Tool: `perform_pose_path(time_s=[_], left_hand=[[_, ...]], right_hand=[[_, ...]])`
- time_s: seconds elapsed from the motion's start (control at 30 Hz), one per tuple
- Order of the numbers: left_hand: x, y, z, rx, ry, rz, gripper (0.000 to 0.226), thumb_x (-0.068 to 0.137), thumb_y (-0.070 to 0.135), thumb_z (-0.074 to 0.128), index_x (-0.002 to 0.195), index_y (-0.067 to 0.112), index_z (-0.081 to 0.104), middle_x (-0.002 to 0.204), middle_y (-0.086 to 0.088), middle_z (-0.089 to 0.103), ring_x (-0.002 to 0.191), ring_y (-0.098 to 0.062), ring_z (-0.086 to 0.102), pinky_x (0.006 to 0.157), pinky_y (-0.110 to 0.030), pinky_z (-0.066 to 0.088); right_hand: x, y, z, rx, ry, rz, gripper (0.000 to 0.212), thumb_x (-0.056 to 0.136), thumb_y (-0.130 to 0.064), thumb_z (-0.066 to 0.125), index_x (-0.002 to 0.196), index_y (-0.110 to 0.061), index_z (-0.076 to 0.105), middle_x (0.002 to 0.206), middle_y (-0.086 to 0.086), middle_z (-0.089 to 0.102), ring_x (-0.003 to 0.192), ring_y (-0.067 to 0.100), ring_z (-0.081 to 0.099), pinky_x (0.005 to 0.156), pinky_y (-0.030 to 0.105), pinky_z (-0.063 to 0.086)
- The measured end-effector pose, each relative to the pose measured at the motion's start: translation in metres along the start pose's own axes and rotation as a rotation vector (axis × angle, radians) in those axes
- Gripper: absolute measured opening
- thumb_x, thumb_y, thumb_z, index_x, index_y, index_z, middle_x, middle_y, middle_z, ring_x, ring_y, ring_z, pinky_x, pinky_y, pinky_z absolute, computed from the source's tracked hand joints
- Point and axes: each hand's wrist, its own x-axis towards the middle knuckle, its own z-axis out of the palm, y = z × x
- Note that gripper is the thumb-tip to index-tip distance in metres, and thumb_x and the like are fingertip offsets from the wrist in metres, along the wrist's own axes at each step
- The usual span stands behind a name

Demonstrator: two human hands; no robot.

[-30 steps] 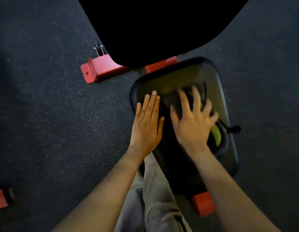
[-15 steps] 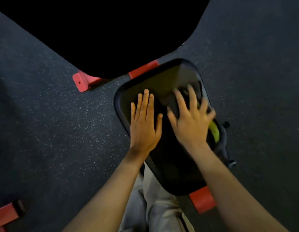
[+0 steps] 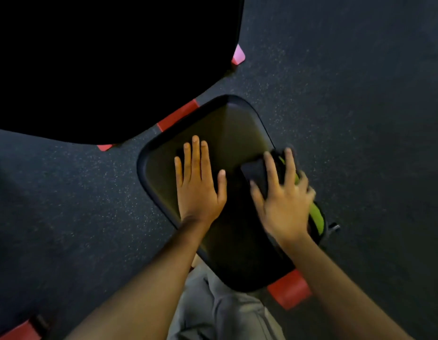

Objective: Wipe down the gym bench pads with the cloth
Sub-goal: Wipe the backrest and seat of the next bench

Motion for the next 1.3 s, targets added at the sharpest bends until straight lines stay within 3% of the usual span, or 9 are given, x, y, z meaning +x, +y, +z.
perform_pose_path(time_s=[0.2,0.3,0.43,0.5,0.63,0.77,1.03,1.17,1.3], left_hand=[[0.001,-0.001,0.001,0.011,0.006,-0.006,0.062,0.095,0.038,0.033,0.145,0.0,0.026,0.153,-0.02,0.023,0.142,-0.029,0.013,0.115,-0.041,0.004],[0.002,0.0,0.0,0.001,0.002,-0.008,0.062,0.096,0.038,0.032,0.144,0.0,0.027,0.153,-0.019,0.024,0.142,-0.029,0.014,0.116,-0.042,0.006],[0.0,0.0,0.002,0.001,0.012,-0.01,0.062,0.096,0.039,0.032,0.145,0.002,0.024,0.153,-0.018,0.023,0.143,-0.029,0.013,0.116,-0.042,0.006],[0.0,0.002,0.003,0.005,0.015,-0.011,0.062,0.096,0.038,0.031,0.145,0.002,0.023,0.153,-0.019,0.023,0.143,-0.029,0.013,0.116,-0.043,0.006],[-0.001,0.002,0.004,0.029,0.024,-0.014,0.061,0.096,0.037,0.031,0.144,0.001,0.025,0.152,-0.019,0.024,0.142,-0.03,0.015,0.116,-0.044,0.007],[-0.001,0.003,0.004,0.025,0.029,-0.022,0.061,0.096,0.038,0.03,0.144,0.0,0.026,0.152,-0.019,0.023,0.142,-0.029,0.014,0.116,-0.042,0.006],[-0.002,0.003,0.004,0.038,0.006,-0.029,0.061,0.096,0.037,0.031,0.145,0.001,0.025,0.153,-0.018,0.022,0.143,-0.029,0.014,0.115,-0.043,0.007],[-0.003,0.004,0.003,0.052,0.0,-0.026,0.061,0.096,0.037,0.029,0.145,0.0,0.024,0.154,-0.019,0.021,0.143,-0.029,0.013,0.116,-0.044,0.007],[-0.002,0.003,0.004,0.036,0.02,-0.03,0.061,0.096,0.037,0.031,0.144,-0.001,0.027,0.152,-0.02,0.024,0.142,-0.029,0.015,0.116,-0.043,0.006]], right_hand=[[0.109,-0.038,-0.009,0.102,0.048,-0.029,0.064,0.096,-0.056,0.034,0.15,-0.024,0.027,0.152,0.014,0.032,0.111,0.044,0.051,0.081,0.054,0.044],[0.074,-0.016,-0.008,0.098,0.059,-0.11,0.062,0.096,-0.057,0.036,0.15,-0.026,0.029,0.152,0.014,0.032,0.109,0.041,0.051,0.081,0.049,0.044],[-0.03,0.025,-0.001,0.05,0.027,-0.143,0.061,0.093,-0.054,0.042,0.146,-0.026,0.033,0.152,0.015,0.031,0.107,0.047,0.05,0.078,0.053,0.046],[-0.034,0.027,0.001,0.016,0.04,-0.13,0.061,0.092,-0.054,0.042,0.144,-0.025,0.035,0.149,0.016,0.034,0.104,0.048,0.052,0.076,0.053,0.046],[0.056,-0.02,-0.004,0.044,0.071,-0.045,0.061,0.093,-0.055,0.037,0.145,-0.024,0.037,0.149,0.018,0.038,0.106,0.044,0.052,0.078,0.051,0.043],[0.127,-0.054,-0.014,0.098,0.027,-0.079,0.064,0.092,-0.055,0.038,0.147,-0.024,0.036,0.151,0.015,0.036,0.119,0.045,0.046,0.089,0.058,0.04],[-0.044,0.017,0.004,-0.003,0.053,-0.244,0.058,0.089,-0.052,0.044,0.142,-0.029,0.04,0.151,0.01,0.035,0.113,0.045,0.041,0.083,0.058,0.043],[0.02,-0.019,0.002,0.008,0.074,-0.11,0.059,0.09,-0.053,0.041,0.143,-0.027,0.038,0.151,0.012,0.037,0.115,0.046,0.042,0.085,0.059,0.041],[0.112,-0.06,-0.012,0.046,0.025,-0.111,0.061,0.094,-0.054,0.036,0.149,-0.026,0.031,0.156,0.011,0.028,0.128,0.047,0.037,0.096,0.061,0.035]])
